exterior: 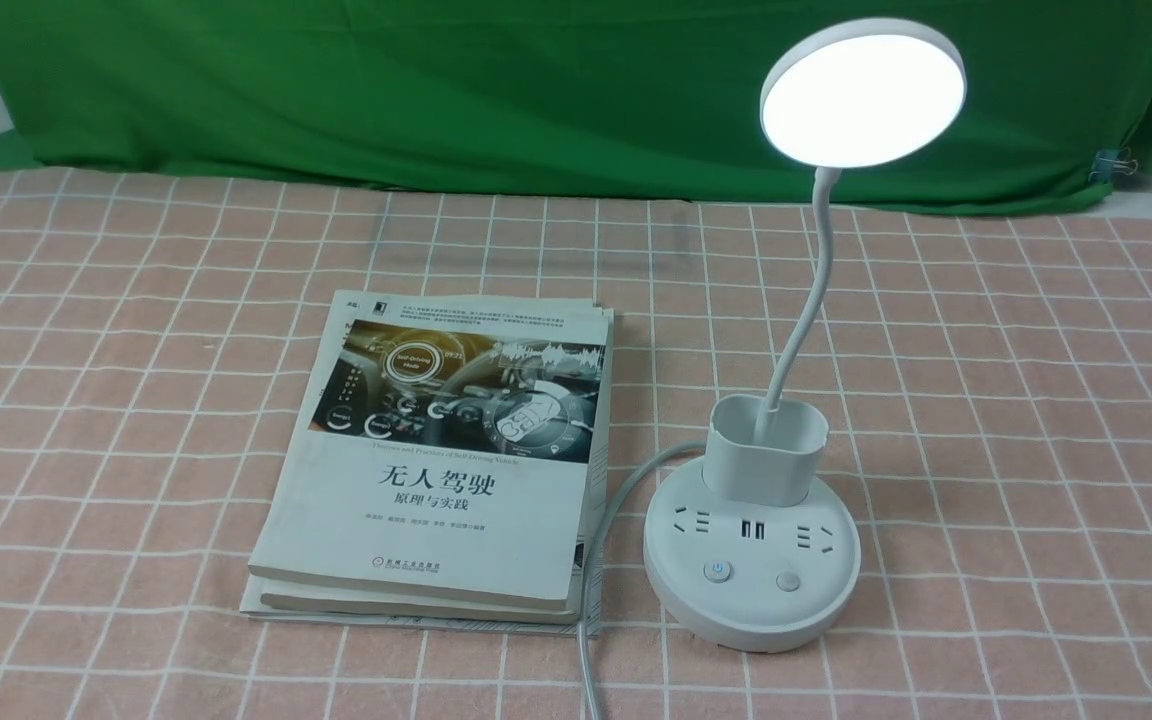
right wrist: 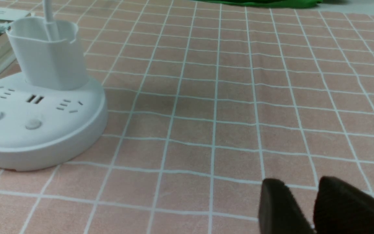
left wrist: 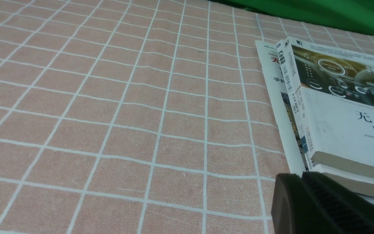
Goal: Turn off the table lamp on the pink coffee tablecloth by hand.
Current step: 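Press the power button on the lamp base to turn the lamp off with the right gripper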
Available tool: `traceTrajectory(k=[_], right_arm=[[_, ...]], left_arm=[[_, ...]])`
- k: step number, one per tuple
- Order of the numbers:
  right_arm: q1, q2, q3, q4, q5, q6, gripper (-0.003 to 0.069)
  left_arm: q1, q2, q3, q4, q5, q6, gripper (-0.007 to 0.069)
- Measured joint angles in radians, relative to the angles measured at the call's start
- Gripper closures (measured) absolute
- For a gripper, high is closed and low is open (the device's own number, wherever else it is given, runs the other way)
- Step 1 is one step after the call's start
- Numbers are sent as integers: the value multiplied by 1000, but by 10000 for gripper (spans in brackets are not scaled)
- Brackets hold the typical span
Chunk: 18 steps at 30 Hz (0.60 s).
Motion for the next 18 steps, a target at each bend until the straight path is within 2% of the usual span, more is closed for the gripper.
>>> traceTrajectory(k=[6,10,12,16,18], right_arm=[[0,0,0,0,-2,0,417],[0,0,0,48,-54,58,417],[0,0,0,108,-130,172,417],[0,0,0,143,-251,423,417],[0,0,0,148,-294,486,417]], left_arm=[[0,0,0,0,0,0,618],[0,0,0,0,0,0,618],[0,0,0,0,0,0,618],[0,0,0,0,0,0,618],[0,0,0,0,0,0,618]])
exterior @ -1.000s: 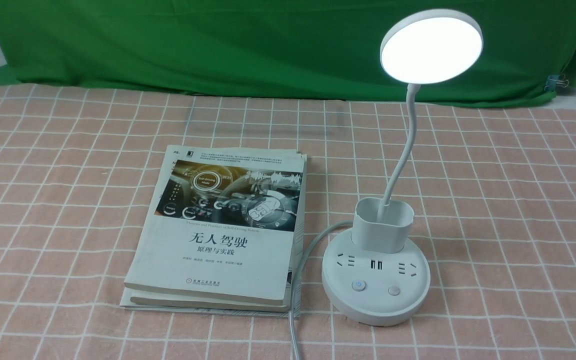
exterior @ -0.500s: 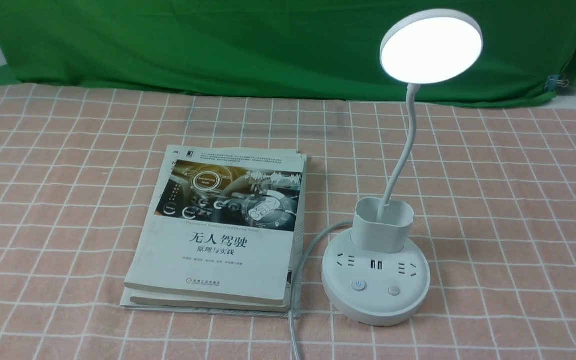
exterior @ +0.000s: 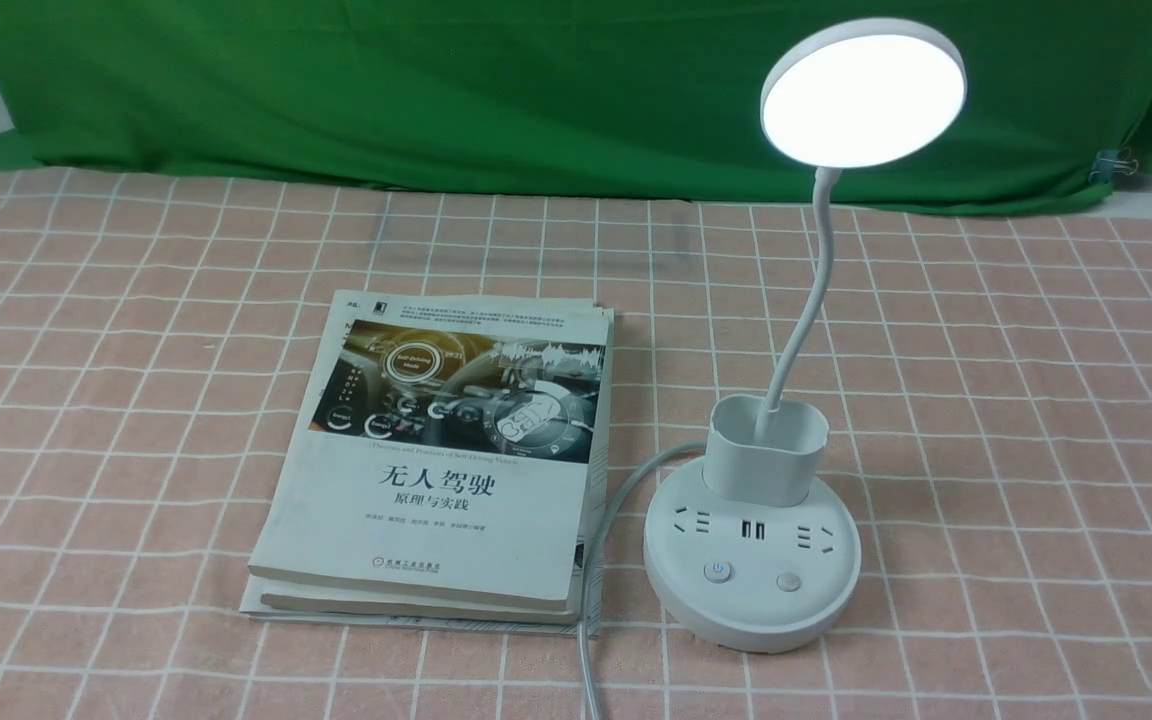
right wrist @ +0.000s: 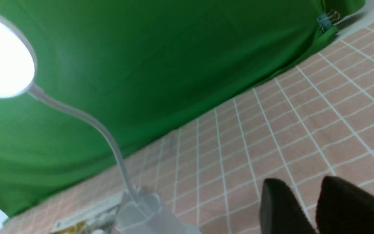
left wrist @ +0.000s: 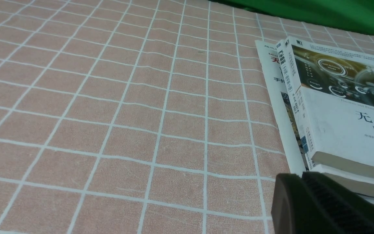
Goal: Turn off the table lamp on the pink coffee tablecloth by hand.
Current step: 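Press the power button on the lamp base to turn the lamp off with the right gripper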
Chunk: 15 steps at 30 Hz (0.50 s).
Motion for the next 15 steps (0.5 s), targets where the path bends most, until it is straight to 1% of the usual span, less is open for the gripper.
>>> traceTrajectory(k=[4,6,8,10,11,12,13,14,15], right_arm=[[1,0,0,3,-51,41,436],[9,7,-12,6,-2,44,472],[29,46,-79,6,109,9,517],[59,127,-194,6,253,-78,564],[68,158,-234,6,286,-108,573],[84,217,-303,6,370,-158,585],[101,296,-385,7,495,-212,592],[104,310,-398,7,512,-221,592],[118,411,-474,7,616,-271,596]], left_arm=[[0,0,0,0,0,0,618],[0,0,0,0,0,0,618],[0,0,0,0,0,0,618],[0,0,0,0,0,0,618],[0,0,0,0,0,0,618],[0,0,0,0,0,0,618],[0,0,0,0,0,0,618],[0,0,0,0,0,0,618],[0,0,0,0,0,0,618]])
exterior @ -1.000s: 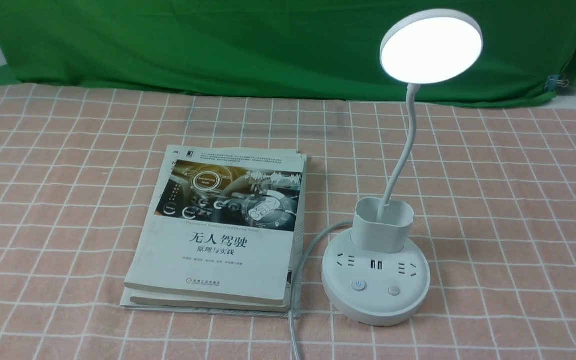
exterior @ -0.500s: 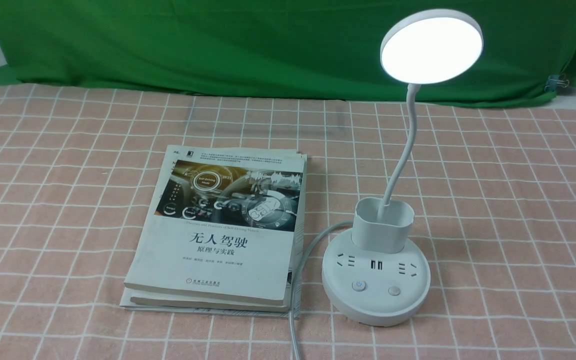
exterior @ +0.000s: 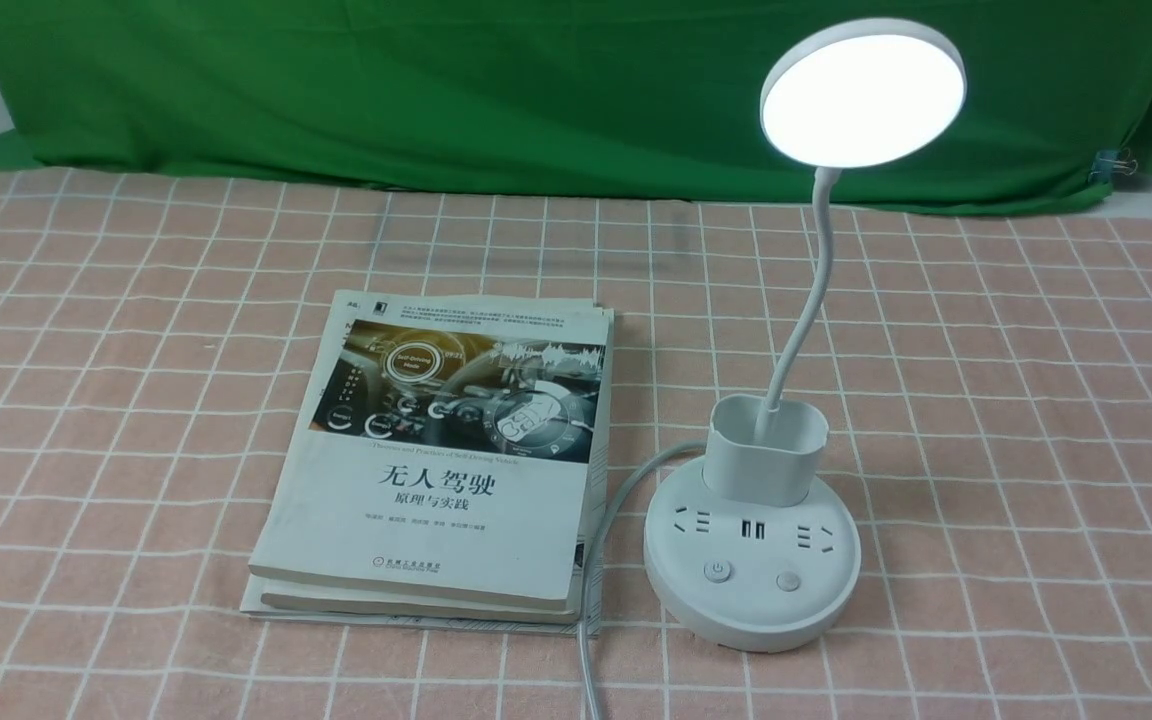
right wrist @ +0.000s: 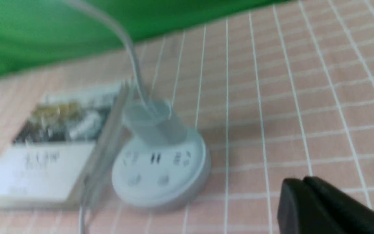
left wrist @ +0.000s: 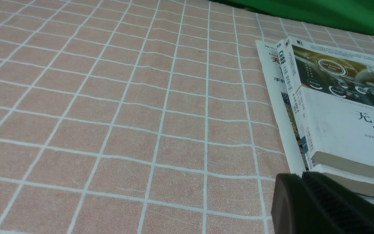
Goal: Turn off the table lamp on the pink coffee tablecloth by hand.
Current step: 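Press the power button on the lamp base to turn the lamp off with the right gripper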
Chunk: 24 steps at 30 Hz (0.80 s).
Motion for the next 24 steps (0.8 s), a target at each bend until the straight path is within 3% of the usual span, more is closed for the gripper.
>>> traceTrajectory(k=[4,8,14,24], right_arm=[[14,305,-188,0,261,-138,598],[27,544,-270,-1,329,-209,616],[160,833,-390,-9,311,-222,617],[353,1087,-558,-61,166,-107,618]], left_arm=[[0,0,0,0,0,0,618],[0,0,0,0,0,0,618],[0,0,0,0,0,0,618],[0,0,0,0,0,0,618]])
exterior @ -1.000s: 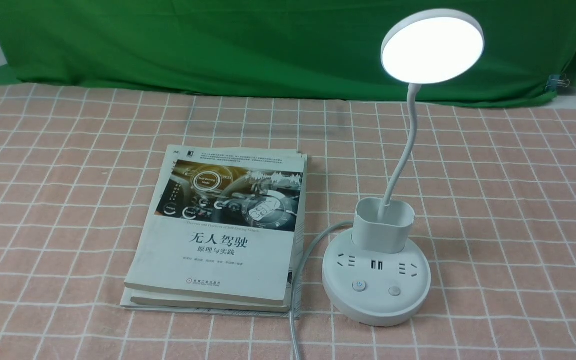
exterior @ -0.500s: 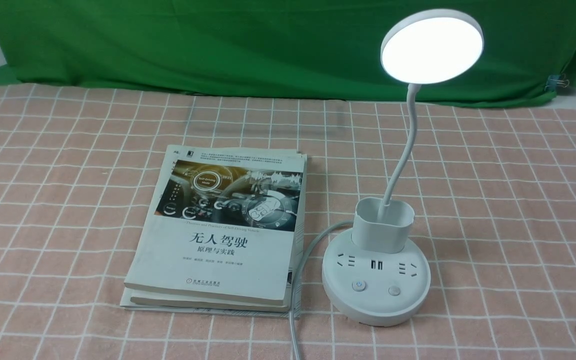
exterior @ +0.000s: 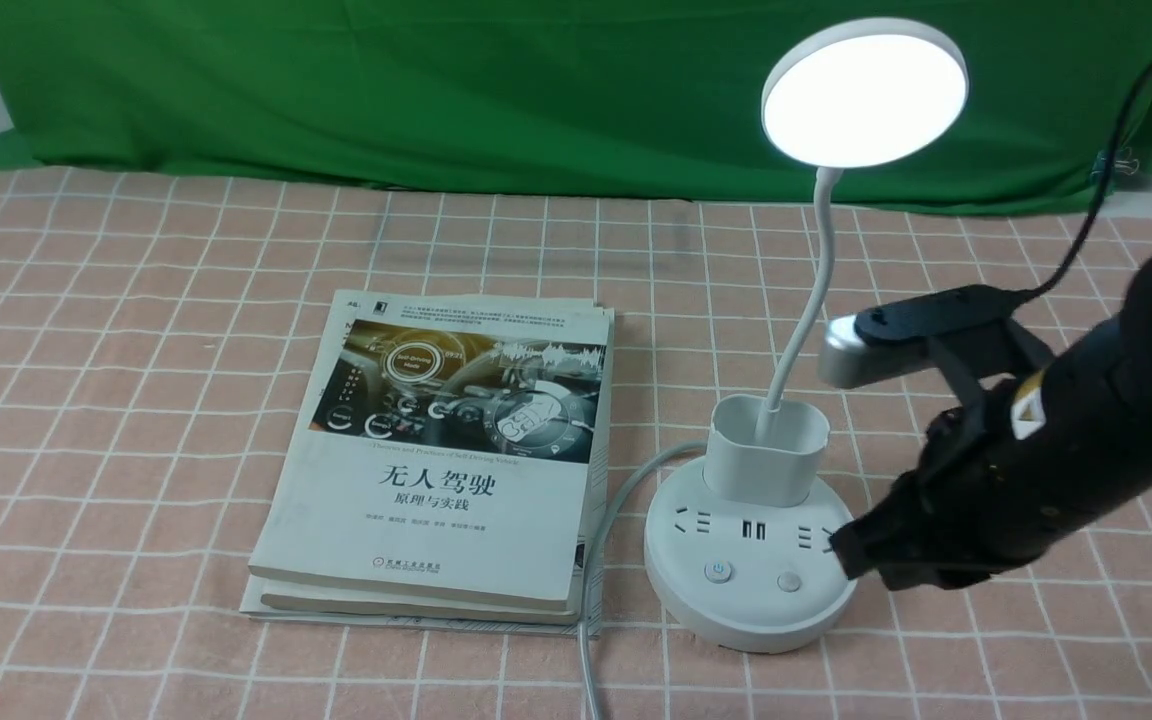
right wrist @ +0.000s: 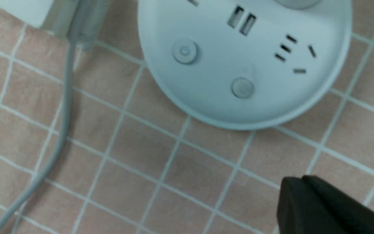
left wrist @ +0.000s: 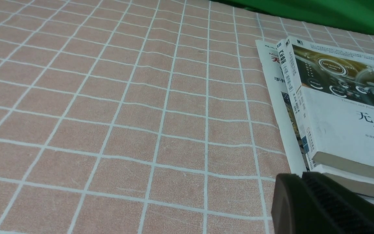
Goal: Turn off the table lamp on the pink coffee tablecloth by hand.
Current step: 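Press the power button on the lamp base to turn the lamp off with the right gripper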
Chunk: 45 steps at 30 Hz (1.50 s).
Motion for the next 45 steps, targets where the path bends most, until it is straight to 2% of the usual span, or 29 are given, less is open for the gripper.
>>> traceTrajectory(k=[8,21,38,45], right_arm=[[19,189,-108,-25,-38,0,618],[19,318,-145,-12,-48,-3,617],[29,252,-152,-6,-70,-8,617],[29,325,-154,-6,-49,-10,617]], left_arm=[[0,0,0,0,0,0,618],[0,0,0,0,0,0,618],[0,0,0,0,0,0,618],[0,0,0,0,0,0,618]])
